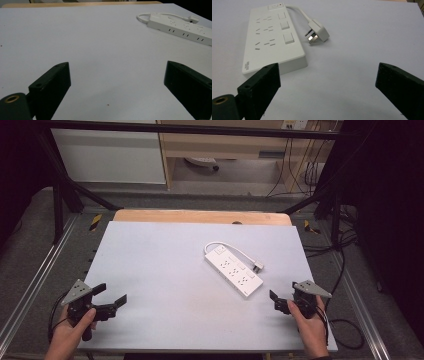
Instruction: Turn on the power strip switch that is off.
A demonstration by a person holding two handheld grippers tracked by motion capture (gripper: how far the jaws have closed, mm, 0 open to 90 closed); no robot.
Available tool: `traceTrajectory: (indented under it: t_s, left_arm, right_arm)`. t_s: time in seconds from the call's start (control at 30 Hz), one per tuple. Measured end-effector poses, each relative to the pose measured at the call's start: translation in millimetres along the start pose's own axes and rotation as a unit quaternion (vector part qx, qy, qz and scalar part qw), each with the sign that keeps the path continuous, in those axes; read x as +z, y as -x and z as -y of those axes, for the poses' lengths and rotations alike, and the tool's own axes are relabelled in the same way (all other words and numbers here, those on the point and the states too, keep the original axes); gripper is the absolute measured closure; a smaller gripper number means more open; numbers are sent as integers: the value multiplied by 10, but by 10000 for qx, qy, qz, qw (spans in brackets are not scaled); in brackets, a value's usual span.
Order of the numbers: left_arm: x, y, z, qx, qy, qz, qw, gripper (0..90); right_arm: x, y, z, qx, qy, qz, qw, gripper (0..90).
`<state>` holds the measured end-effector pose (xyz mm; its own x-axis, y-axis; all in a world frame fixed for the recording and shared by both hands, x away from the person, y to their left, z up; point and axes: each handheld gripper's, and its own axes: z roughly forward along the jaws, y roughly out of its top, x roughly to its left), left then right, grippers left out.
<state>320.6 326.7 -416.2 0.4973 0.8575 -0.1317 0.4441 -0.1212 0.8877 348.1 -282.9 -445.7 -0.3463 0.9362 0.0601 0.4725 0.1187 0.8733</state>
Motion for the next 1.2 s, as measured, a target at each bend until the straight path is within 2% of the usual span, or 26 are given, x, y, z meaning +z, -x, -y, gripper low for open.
traceTrajectory:
  t_s: [0.2,0.43,0.63,0.83,0.87,0.97,1.2]
  left_arm:
    - [-6,-8,5,-21,9,1,10000,69]
    - [11,-7,6,10,-41,22,10000,69]
    - [8,-7,9,2,-44,32,10000,68]
    - [13,-5,12,6,-52,56,10000,66]
    - [11,-8,15,20,-79,42,10000,66]
    - [7,-9,21,14,-80,26,10000,66]
    - [4,-14,28,9,-100,20,9999,67]
  right_arm:
    - [10,31,1,120,-63,-68,9999,64]
    - [1,-4,-31,0,-1,-109,9999,34]
    - [-33,-29,-65,-6,102,-193,9998,38]
    - [-69,-51,-107,94,104,-327,9994,43]
    - [-83,-64,-123,79,104,-441,9989,42]
    - [-104,-106,-149,53,147,-581,9982,44]
    - [-164,-199,-264,-28,350,-612,9975,38]
